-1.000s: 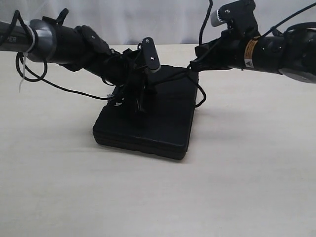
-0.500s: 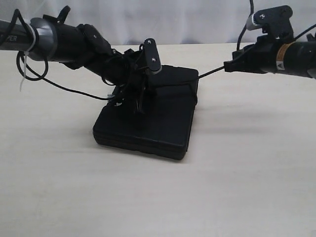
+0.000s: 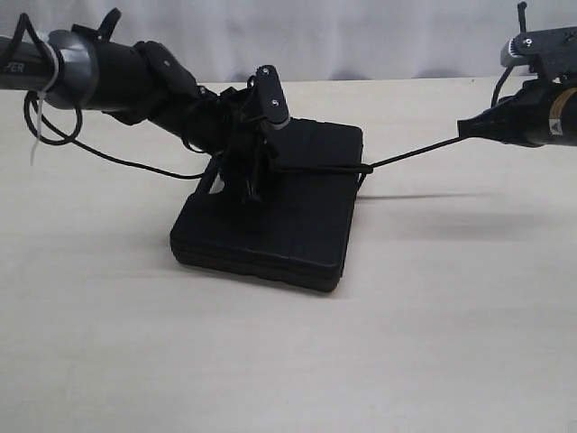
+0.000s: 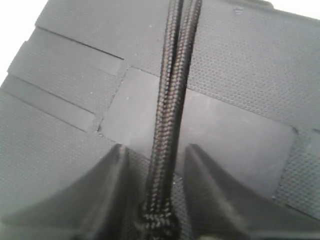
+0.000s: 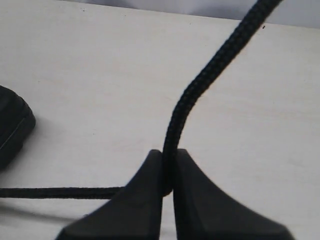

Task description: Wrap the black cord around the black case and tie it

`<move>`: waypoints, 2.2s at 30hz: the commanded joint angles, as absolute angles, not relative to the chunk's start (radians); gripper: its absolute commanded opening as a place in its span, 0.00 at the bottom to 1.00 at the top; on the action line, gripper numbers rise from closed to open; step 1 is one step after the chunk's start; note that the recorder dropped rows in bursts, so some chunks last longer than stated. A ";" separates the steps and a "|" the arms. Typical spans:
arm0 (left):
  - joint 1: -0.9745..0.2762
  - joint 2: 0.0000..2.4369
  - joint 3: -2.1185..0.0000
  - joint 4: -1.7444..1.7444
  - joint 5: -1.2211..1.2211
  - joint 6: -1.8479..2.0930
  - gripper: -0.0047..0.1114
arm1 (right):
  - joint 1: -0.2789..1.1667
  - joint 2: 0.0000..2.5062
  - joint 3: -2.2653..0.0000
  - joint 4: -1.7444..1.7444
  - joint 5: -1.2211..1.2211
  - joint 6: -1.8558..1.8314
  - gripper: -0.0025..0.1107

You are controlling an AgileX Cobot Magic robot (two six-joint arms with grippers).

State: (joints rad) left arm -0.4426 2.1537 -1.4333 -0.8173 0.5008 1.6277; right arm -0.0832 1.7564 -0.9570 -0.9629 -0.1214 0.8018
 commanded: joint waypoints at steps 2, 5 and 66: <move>-0.453 2.161 -1.410 -0.773 0.479 1.625 0.40 | -0.096 1.748 -0.965 -0.950 -0.097 0.790 0.06; -0.478 2.155 -1.410 -0.892 0.411 1.646 0.40 | -0.096 1.748 -0.965 -0.950 -0.107 0.792 0.06; -0.499 2.137 -1.410 -0.820 0.321 1.387 0.04 | -0.091 1.609 -0.696 -0.924 -0.206 0.826 0.06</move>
State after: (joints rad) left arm -0.4771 2.1184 -1.4095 -0.8129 0.3321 1.3423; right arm -0.0839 1.6151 -0.6973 -0.9288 -0.1992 0.8347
